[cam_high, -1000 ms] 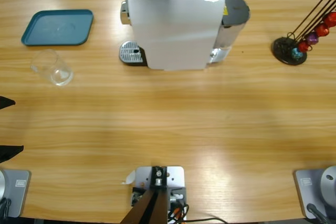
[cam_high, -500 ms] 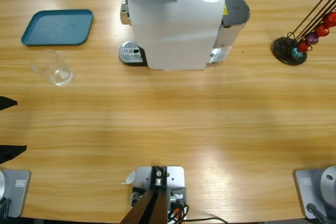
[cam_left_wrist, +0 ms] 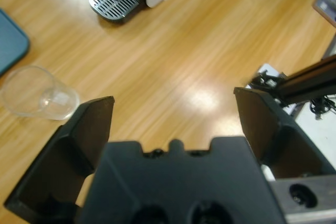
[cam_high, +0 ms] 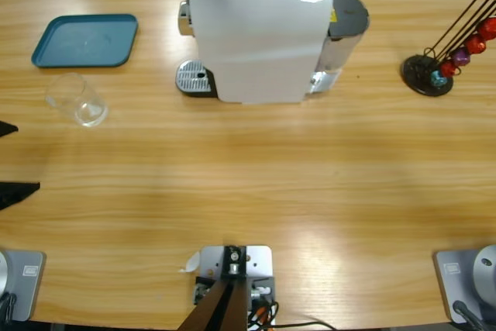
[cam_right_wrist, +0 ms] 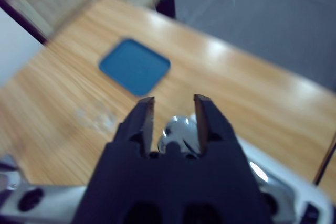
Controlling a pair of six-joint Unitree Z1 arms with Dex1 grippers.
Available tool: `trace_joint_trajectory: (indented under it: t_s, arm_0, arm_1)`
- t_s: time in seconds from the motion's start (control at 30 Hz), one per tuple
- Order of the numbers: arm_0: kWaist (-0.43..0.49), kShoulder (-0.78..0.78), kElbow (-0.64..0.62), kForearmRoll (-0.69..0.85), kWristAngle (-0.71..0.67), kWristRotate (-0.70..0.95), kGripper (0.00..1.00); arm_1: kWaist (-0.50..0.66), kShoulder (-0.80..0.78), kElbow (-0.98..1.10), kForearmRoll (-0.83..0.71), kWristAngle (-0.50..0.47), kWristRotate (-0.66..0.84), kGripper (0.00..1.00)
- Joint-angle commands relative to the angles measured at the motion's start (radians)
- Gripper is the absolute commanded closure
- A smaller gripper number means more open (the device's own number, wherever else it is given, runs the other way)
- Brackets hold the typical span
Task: Pour coffee
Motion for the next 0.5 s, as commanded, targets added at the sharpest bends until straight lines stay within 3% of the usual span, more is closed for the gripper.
trace_joint_trajectory:
  t_s: [0.03,0.17,0.23,0.5]
  arm_0:
    - [0.090,0.009,0.056,-0.018,0.088,-0.006,0.000]
    - [0.230,-0.002,0.069,-0.028,0.120,0.010,0.000]
    - [0.264,0.000,0.120,-0.105,0.156,0.027,0.000]
    - [0.371,0.135,0.236,-0.307,0.261,0.032,0.000]
  arm_1:
    - [-0.005,-0.231,0.133,0.133,0.006,-0.059,0.000]
    - [-0.005,-0.375,0.345,0.127,-0.010,-0.044,0.000]
    - [-0.005,-0.424,0.408,0.121,-0.004,-0.033,0.000]
    - [-0.005,-0.422,0.493,0.081,0.001,0.011,0.000]
